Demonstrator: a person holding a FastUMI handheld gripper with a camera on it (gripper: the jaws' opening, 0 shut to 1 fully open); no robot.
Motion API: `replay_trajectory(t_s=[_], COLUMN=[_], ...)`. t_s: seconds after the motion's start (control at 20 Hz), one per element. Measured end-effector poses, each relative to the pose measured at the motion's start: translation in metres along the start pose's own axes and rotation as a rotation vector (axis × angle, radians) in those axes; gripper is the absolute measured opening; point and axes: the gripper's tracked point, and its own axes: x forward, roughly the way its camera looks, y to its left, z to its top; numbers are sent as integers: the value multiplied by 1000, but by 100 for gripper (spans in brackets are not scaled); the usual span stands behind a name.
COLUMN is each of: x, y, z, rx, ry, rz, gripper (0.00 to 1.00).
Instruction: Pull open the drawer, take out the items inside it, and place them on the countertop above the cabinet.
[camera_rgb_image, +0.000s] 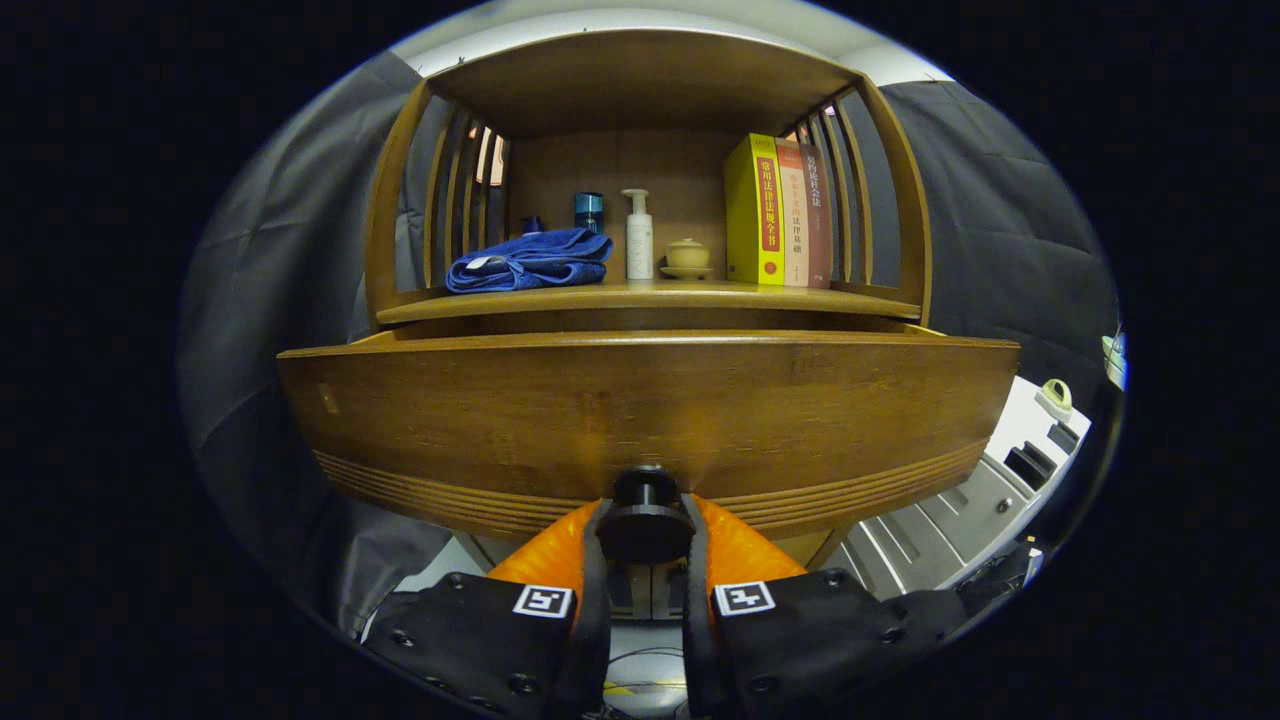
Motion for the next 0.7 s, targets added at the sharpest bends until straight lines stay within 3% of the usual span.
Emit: replay_trajectory(t_s=[0.65,0.7], x=[-22,-21], y=[-2,-2], z=[-13,-14], rx=[-30,-33], ry=[-28,-28], rz=[-1,-4], gripper=[38,45])
